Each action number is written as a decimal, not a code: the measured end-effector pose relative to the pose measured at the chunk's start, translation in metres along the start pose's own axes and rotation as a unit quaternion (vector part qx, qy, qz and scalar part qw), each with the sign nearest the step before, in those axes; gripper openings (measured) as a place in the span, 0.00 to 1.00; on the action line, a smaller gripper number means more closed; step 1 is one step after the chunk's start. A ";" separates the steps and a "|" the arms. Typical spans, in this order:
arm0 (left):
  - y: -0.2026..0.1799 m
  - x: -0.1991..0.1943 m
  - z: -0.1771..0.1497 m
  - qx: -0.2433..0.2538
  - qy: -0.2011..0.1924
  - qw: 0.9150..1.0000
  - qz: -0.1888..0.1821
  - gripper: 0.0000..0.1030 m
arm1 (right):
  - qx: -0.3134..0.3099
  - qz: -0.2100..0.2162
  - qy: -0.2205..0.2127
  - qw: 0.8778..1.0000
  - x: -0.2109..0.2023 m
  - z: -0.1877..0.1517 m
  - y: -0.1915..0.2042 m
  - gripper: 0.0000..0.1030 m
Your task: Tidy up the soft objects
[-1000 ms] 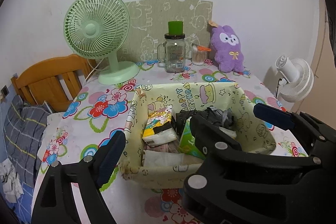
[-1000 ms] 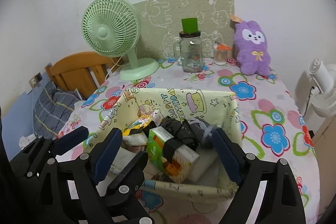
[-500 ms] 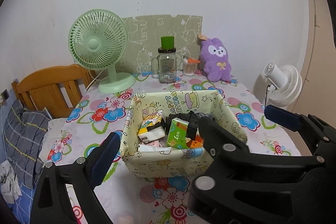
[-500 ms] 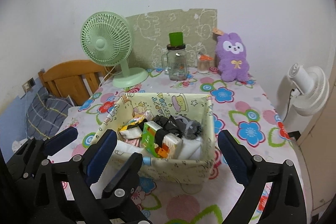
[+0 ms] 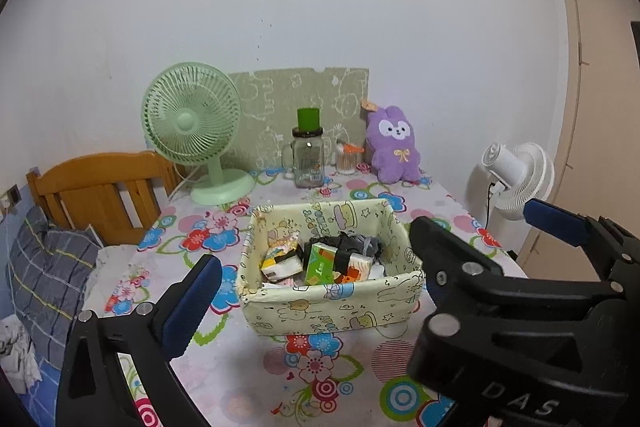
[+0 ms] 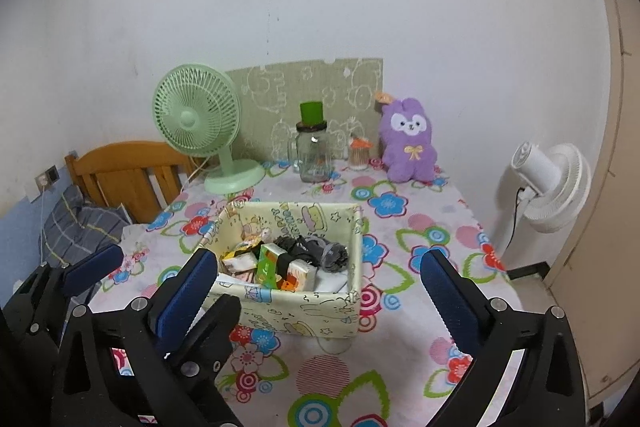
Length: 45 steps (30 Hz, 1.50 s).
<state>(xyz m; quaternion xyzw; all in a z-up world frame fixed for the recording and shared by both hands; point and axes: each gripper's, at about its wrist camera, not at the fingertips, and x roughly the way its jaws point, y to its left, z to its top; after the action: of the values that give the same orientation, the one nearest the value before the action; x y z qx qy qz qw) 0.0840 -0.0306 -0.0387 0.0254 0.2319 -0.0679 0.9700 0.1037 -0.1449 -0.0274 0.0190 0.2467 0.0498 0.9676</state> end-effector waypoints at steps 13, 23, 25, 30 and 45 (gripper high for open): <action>0.009 -0.049 0.000 -0.012 -0.030 0.999 0.017 1.00 | 0.001 -0.021 -0.040 0.999 -0.060 0.000 -0.010 1.00; 0.025 -0.069 -0.006 -0.029 -0.032 0.999 0.024 1.00 | 0.017 -0.037 -0.056 0.998 -0.089 -0.009 -0.019 1.00; 0.028 -0.071 -0.007 -0.035 -0.032 0.999 0.023 1.00 | 0.019 -0.038 -0.060 0.997 -0.092 -0.010 -0.020 1.00; 0.030 -0.078 -0.009 -0.031 -0.038 0.998 0.027 1.00 | 0.019 -0.042 -0.064 0.997 -0.098 -0.015 -0.020 1.00; 0.034 -0.080 -0.010 -0.041 -0.041 0.998 0.025 1.00 | 0.021 -0.035 -0.056 0.998 -0.097 -0.019 -0.016 1.00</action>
<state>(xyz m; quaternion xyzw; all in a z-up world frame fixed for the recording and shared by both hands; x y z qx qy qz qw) 0.0142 0.0132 -0.0104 -0.0112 0.1943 -0.0348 0.9803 0.0113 -0.1711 0.0013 0.0334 0.1936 0.0094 0.9805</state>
